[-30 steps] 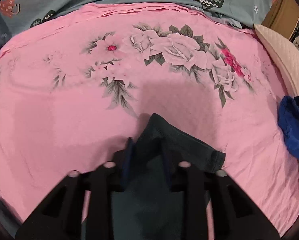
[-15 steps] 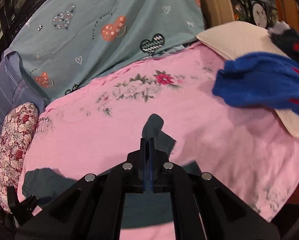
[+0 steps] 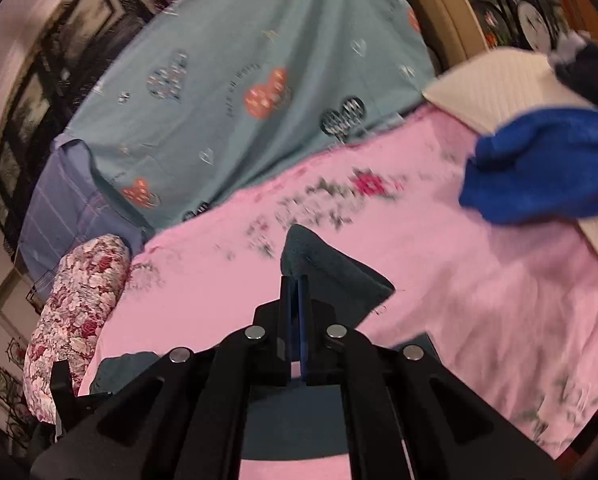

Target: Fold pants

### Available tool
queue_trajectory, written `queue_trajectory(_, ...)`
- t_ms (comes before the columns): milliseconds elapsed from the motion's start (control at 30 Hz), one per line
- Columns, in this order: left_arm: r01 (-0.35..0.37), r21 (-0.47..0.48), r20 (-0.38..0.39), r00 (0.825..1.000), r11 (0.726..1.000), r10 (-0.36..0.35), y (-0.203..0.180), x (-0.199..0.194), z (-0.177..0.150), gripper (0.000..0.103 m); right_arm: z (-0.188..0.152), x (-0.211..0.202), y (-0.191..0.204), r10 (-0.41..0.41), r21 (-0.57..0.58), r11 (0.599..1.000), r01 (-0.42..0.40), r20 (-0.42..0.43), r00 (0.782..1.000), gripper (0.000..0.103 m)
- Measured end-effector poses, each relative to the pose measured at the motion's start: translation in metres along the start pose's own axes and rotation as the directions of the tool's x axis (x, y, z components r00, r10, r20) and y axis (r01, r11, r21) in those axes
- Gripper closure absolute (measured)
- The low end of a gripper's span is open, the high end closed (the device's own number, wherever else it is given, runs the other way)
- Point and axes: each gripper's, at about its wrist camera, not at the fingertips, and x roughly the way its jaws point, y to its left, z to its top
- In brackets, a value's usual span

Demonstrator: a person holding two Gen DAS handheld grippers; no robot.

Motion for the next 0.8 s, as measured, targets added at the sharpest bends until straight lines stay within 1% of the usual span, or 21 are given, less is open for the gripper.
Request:
queue_trajectory(33, 0.003, 0.004, 0.008, 1.0, 1.0, -0.003, 0.0, -0.005, -0.002, 0.075, -0.004, -0.002, -0.004, 0.0, 0.002, 1.0, 0.0, -0.01, 1.0, 0.101)
queue_trajectory(67, 0.008, 0.008, 0.003, 1.0, 1.0, -0.008, -0.001, -0.005, -0.005, 0.075, -0.014, 0.002, -0.014, -0.019, 0.015, 1.0, 0.019, -0.042, 0.999, 0.1)
queue_trajectory(100, 0.019, 0.015, -0.016, 1.0, 1.0, -0.019, -0.002, -0.002, -0.011, 0.075, -0.03, 0.01, -0.031, -0.058, 0.036, 0.997, 0.062, -0.093, 0.994, 0.1)
queue_trajectory(167, 0.035, 0.037, -0.067, 0.997, 0.999, -0.032, -0.007, 0.011, -0.019, 0.075, -0.067, 0.026, -0.074, -0.105, 0.129, 0.983, 0.131, -0.194, 0.975, 0.1)
queue_trajectory(200, 0.038, 0.047, -0.092, 0.995, 0.998, -0.034, -0.01, 0.017, -0.024, 0.074, -0.09, 0.033, -0.096, -0.111, 0.185, 0.97, 0.158, -0.243, 0.964, 0.1)
queue_trajectory(267, 0.028, 0.073, -0.085, 0.996, 0.997, -0.022, -0.014, 0.02, -0.027, 0.074, -0.112, 0.036, -0.111, -0.123, 0.207, 0.962, 0.18, -0.258, 0.958, 0.1)
queue_trajectory(300, 0.042, 0.071, -0.089, 0.995, 0.997, -0.036, -0.014, 0.019, -0.026, 0.073, -0.116, 0.031, -0.109, -0.12, 0.191, 0.967, 0.166, -0.227, 0.966, 0.101)
queue_trajectory(367, 0.061, 0.065, -0.092, 0.994, 0.996, -0.054, -0.013, 0.019, -0.026, 0.073, -0.116, 0.029, -0.107, -0.107, 0.21, 0.966, 0.154, -0.219, 0.97, 0.1)
queue_trajectory(433, 0.072, 0.068, -0.092, 0.994, 0.995, -0.065, -0.011, 0.019, -0.026, 0.073, -0.113, 0.03, -0.107, -0.124, 0.192, 0.967, 0.168, -0.224, 0.967, 0.1)
queue_trajectory(467, 0.076, 0.069, -0.091, 0.993, 0.995, -0.069, -0.011, 0.018, -0.027, 0.073, -0.111, 0.031, -0.107, -0.14, 0.185, 0.965, 0.186, -0.239, 0.961, 0.1)
queue_trajectory(533, 0.09, 0.066, -0.102, 0.991, 0.994, -0.083, -0.011, 0.016, -0.03, 0.077, -0.11, 0.031, -0.107, -0.189, 0.165, 0.956, 0.243, -0.288, 0.939, 0.093)
queue_trajectory(567, 0.097, 0.064, -0.108, 0.99, 0.993, -0.09, -0.011, 0.016, -0.031, 0.08, -0.106, 0.026, -0.105, -0.22, 0.156, 0.949, 0.275, -0.298, 0.929, 0.081)
queue_trajectory(600, 0.098, 0.064, -0.109, 0.99, 0.993, -0.091, -0.013, 0.012, -0.032, 0.081, -0.1, 0.016, -0.102, -0.259, 0.139, 0.942, 0.306, -0.276, 0.926, 0.065)
queue_trajectory(633, 0.101, 0.066, -0.108, 0.99, 0.993, -0.094, -0.015, 0.008, -0.035, 0.081, -0.093, 0.006, -0.1, -0.282, 0.121, 0.941, 0.317, -0.238, 0.929, 0.062)
queue_trajectory(667, 0.105, 0.071, -0.105, 0.99, 0.992, -0.097, -0.016, 0.003, -0.036, 0.081, -0.085, -0.002, -0.097, -0.302, 0.097, 0.94, 0.327, -0.208, 0.93, 0.062)
queue_trajectory(700, 0.108, 0.075, -0.097, 0.99, 0.991, -0.101, -0.017, -0.001, -0.034, 0.081, -0.072, -0.006, -0.092, -0.3, 0.073, 0.946, 0.317, -0.182, 0.936, 0.062)
queue_trajectory(733, 0.117, 0.082, -0.081, 0.991, 0.99, -0.11, -0.018, -0.007, -0.032, 0.081, -0.062, -0.004, -0.088, -0.282, 0.053, 0.954, 0.295, -0.175, 0.943, 0.062)
queue_trajectory(767, 0.126, 0.093, -0.056, 0.991, 0.988, -0.121, -0.021, -0.014, -0.026, 0.081, -0.053, 0.004, -0.083, -0.264, 0.025, 0.961, 0.274, -0.195, 0.945, 0.062)
queue_trajectory(800, 0.129, 0.105, -0.033, 0.991, 0.986, -0.126, -0.024, -0.02, -0.02, 0.081, -0.046, 0.017, -0.077, -0.258, -0.019, 0.965, 0.261, -0.221, 0.94, 0.062)
